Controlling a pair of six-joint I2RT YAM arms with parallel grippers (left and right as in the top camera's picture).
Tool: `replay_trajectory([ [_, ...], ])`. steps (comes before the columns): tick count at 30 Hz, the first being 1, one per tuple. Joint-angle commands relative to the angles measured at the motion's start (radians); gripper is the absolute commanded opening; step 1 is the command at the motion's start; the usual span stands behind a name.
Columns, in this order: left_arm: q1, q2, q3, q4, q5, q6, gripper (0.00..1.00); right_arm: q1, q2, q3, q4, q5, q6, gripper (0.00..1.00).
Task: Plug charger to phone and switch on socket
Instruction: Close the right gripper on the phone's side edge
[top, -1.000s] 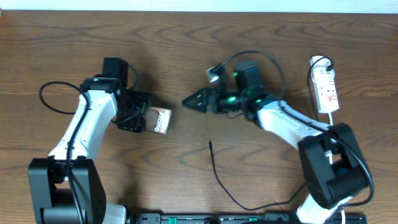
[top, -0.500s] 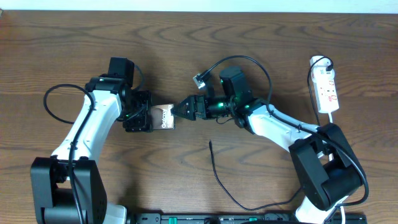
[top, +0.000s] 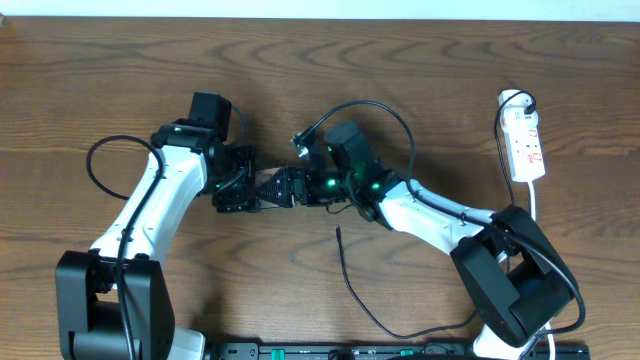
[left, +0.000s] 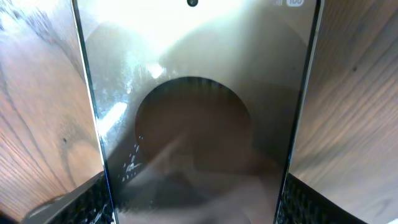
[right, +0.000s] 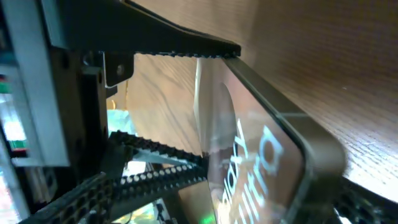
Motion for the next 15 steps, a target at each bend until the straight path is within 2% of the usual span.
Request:
replay_trajectory([
  [1, -0.004, -0.018, 0.0, 0.005, 0.064, -0.021, 0.07, 0.025, 0.005, 0.01, 0.0, 0.055, 0.019, 0.84],
  [6, -0.004, -0.018, 0.0, 0.003, 0.076, -0.02, 0.08, 0.028, 0.005, 0.01, 0.001, 0.079, 0.028, 0.65],
  [12, -0.004, -0.018, 0.0, 0.004, 0.116, -0.015, 0.08, 0.028, 0.005, 0.01, 0.0, 0.08, 0.031, 0.47],
  [15, -0.004, -0.018, 0.0, 0.001, 0.132, -0.008, 0.07, 0.029, 0.005, 0.01, 0.0, 0.081, 0.031, 0.41],
])
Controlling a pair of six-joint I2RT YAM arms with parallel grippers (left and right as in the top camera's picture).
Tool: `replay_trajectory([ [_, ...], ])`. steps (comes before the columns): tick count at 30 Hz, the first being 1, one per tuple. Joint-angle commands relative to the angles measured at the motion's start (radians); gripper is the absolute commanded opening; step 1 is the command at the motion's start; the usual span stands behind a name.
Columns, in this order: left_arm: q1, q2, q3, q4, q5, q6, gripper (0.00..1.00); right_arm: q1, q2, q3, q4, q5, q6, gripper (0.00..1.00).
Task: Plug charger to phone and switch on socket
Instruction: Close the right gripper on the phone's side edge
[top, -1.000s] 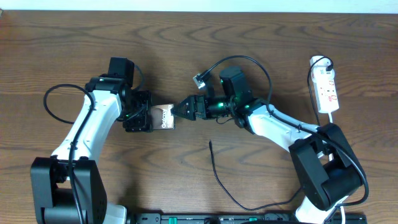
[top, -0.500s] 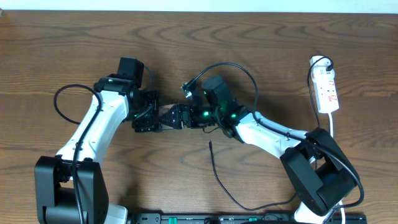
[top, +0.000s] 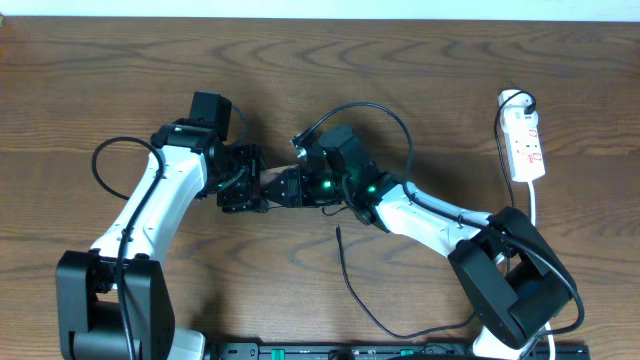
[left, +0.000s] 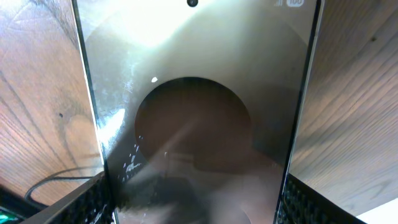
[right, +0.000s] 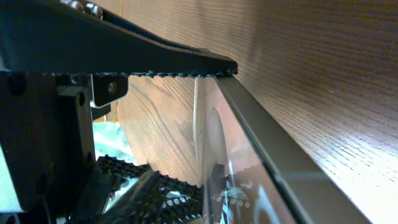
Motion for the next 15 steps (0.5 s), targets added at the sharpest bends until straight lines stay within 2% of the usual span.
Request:
replay_trajectory([
  [1, -0.004, -0.018, 0.0, -0.004, 0.051, 0.004, 0.07, 0.008, 0.005, 0.01, 0.0, 0.006, -0.002, 0.41],
  [15, -0.004, -0.018, 0.0, -0.005, 0.055, 0.045, 0.07, 0.008, 0.005, 0.01, -0.001, 0.006, -0.003, 0.34],
])
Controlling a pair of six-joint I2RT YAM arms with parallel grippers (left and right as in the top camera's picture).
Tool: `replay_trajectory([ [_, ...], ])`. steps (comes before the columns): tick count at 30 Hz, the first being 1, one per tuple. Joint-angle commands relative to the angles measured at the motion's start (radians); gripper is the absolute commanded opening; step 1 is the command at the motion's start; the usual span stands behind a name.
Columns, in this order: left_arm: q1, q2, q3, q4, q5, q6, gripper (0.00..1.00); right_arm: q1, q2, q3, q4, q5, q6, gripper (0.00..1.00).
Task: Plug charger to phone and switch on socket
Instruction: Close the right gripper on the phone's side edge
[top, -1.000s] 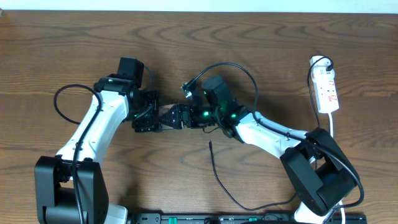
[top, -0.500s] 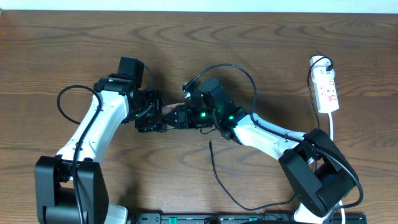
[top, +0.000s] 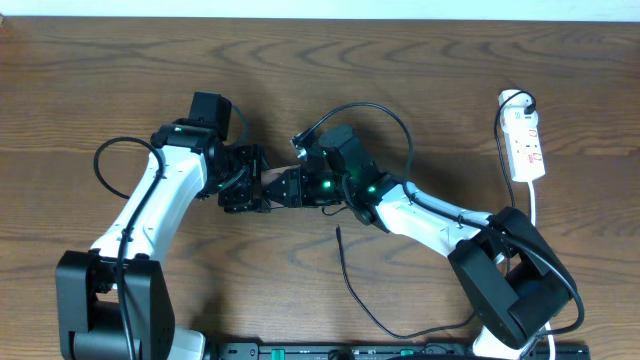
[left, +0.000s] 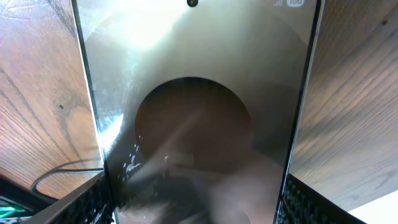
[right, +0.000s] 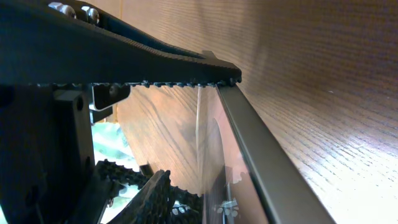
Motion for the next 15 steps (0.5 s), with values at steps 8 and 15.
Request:
replay_trajectory([
  [8, -0.004, -0.018, 0.0, -0.003, 0.016, 0.042, 0.07, 0.008, 0.005, 0.01, -0.001, 0.004, -0.004, 0.3],
  [15, -0.004, -0.018, 0.0, -0.004, 0.008, 0.046, 0.07, 0.008, 0.005, 0.01, -0.004, 0.004, -0.004, 0.29],
])
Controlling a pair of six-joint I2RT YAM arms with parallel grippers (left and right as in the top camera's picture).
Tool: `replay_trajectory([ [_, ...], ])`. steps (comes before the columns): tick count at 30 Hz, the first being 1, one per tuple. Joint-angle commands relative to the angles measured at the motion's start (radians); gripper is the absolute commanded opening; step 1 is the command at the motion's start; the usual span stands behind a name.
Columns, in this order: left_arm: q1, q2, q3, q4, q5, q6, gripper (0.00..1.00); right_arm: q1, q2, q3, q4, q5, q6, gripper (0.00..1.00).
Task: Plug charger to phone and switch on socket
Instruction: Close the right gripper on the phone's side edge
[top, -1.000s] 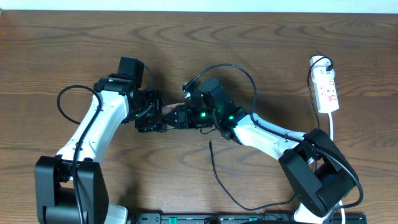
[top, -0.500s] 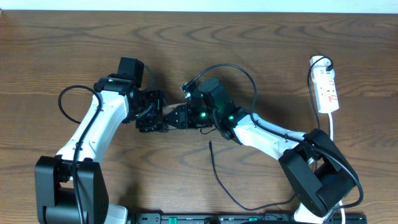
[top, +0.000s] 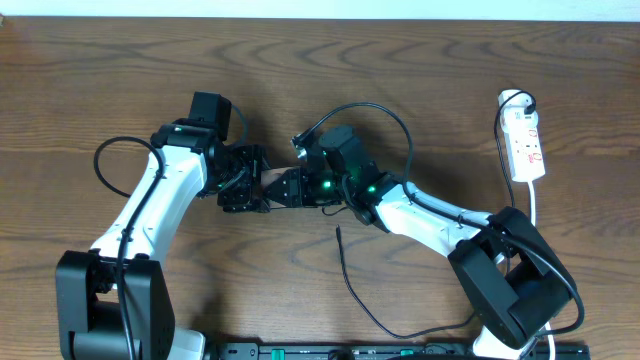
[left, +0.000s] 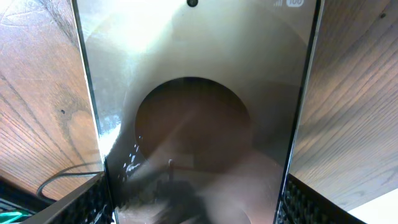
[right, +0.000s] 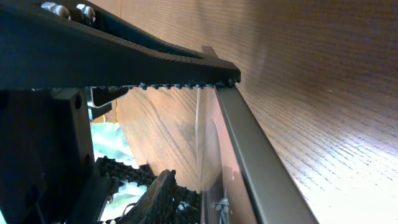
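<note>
The phone (left: 196, 93) fills the left wrist view, screen toward the camera. My left gripper (top: 250, 187) is shut on it, with a ribbed pad (left: 93, 199) against each long side. In the overhead view the phone (top: 268, 185) sits between the two grippers at mid-table. My right gripper (top: 288, 188) faces it, open. Its upper finger (right: 155, 56) touches the corner of the phone's bronze edge (right: 261, 162), and its lower finger (right: 158, 193) stands off the screen side. The black charger cable (top: 350, 285) lies loose, with its plug end (top: 338, 232) below the right wrist. The white socket strip (top: 526, 140) lies at far right.
The strip's white lead (top: 536, 200) runs down the right side past the right arm's base (top: 515, 285). A black bar (top: 400, 350) runs along the front edge. Robot cables loop beside the left arm (top: 100, 160) and over the right wrist (top: 385, 110).
Almost nothing differs. The left gripper still holds the phone in the same place. In the right wrist view the phone's edge and both fingers have shifted only very slightly.
At the oldest moment my left gripper held the phone, with the right gripper's fingers at its end and lit screen text visible. Half a second later both grippers stood slightly farther up the table. They have stayed there since, the phone in the left grip throughout.
</note>
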Motion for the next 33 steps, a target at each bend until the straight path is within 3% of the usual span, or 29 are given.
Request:
replay_trajectory([
  [1, -0.004, -0.018, 0.0, -0.004, 0.003, 0.014, 0.07, 0.008, 0.005, 0.01, -0.001, 0.004, -0.005, 0.28],
  [33, -0.004, -0.018, 0.0, -0.019, -0.014, 0.032, 0.07, 0.007, 0.005, 0.01, -0.005, 0.004, -0.005, 0.09],
])
